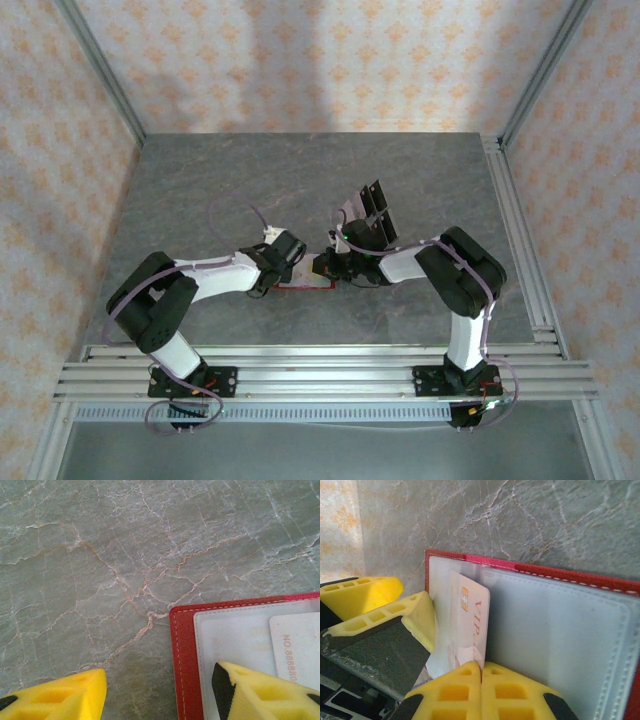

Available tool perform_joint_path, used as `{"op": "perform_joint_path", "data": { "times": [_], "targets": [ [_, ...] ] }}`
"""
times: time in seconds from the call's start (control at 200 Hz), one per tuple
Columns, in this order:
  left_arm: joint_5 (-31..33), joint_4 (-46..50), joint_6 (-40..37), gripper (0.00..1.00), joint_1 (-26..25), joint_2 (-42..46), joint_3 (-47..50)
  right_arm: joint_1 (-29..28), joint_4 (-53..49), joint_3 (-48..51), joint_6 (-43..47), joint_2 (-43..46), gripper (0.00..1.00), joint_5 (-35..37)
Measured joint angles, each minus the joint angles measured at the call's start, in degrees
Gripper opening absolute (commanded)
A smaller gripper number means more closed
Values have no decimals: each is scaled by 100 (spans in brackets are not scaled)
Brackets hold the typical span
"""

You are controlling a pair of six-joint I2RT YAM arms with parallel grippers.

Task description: Put the credit cards into the card holder

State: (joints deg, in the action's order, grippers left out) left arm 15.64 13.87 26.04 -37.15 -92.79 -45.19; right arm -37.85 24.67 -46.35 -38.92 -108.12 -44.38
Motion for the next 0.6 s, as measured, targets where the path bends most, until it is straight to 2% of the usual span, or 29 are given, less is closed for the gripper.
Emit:
{"op": "perform_joint_path", "data": {
  "times": [0.3,0.385,0.601],
  "targets": [
    [2,140,114,61,0,103,0,-11,-149,-219,61,-118,1,-37],
    [35,328,192,61,0,186,-2,-22,-208,-267,103,-129,7,-42],
    [341,844,522,62,0,341,-133,-37,-518,-393,304,-24,29,-24]
  ]
}}
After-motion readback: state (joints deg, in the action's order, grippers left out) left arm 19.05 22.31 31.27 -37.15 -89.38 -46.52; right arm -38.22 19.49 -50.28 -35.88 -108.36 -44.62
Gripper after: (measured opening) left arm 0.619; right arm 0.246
